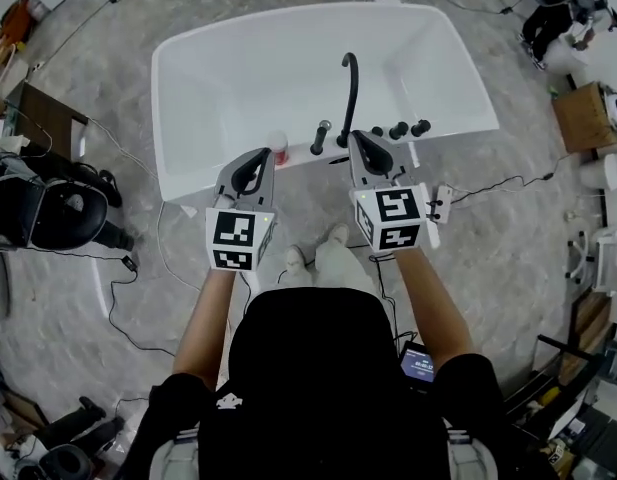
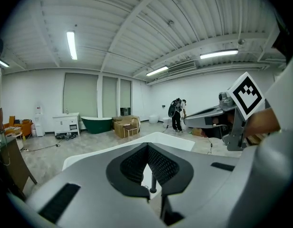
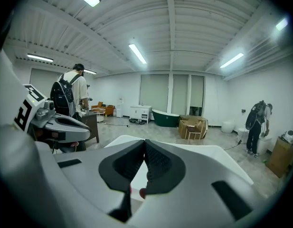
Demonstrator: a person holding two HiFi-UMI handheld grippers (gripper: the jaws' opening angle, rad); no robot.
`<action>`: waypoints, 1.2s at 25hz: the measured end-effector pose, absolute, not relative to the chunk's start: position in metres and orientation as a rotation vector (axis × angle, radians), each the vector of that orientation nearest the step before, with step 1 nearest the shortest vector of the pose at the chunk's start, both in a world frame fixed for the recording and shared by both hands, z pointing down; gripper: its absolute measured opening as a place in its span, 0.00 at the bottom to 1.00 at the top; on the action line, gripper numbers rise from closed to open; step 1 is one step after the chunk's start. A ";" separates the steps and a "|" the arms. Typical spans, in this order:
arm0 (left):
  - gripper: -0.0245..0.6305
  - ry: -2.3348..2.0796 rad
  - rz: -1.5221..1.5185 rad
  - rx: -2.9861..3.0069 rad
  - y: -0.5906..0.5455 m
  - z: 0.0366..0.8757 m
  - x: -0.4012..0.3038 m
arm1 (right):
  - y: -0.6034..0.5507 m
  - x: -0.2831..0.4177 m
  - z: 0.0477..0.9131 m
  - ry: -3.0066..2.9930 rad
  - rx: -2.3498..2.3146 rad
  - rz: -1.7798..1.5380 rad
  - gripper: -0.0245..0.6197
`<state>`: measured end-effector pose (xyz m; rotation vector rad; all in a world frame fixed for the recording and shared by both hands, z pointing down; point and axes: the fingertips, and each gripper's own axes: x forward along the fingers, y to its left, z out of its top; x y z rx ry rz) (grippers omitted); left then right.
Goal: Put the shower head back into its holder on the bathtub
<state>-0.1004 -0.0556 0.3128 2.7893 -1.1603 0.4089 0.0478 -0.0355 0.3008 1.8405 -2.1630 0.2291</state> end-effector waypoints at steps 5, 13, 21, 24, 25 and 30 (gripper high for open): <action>0.05 -1.141 0.367 2.837 -0.043 0.286 -0.092 | -0.023 0.052 0.270 -2.169 1.887 0.181 0.07; 0.05 -1.151 0.287 2.910 -0.040 0.243 -0.067 | -0.018 0.073 0.235 -2.191 1.935 0.127 0.07; 0.05 -1.201 0.262 2.941 -0.014 0.208 -0.041 | 0.007 0.101 0.211 -2.238 1.963 0.125 0.07; 0.05 -1.220 0.263 2.938 -0.004 0.204 -0.035 | 0.015 0.109 0.207 -2.248 1.960 0.111 0.07; 0.05 -1.224 0.263 2.942 -0.002 0.202 -0.033 | 0.017 0.112 0.205 -2.252 1.960 0.104 0.07; 0.05 -1.255 0.246 2.955 0.008 0.191 -0.028 | 0.025 0.115 0.193 -2.278 1.966 0.087 0.07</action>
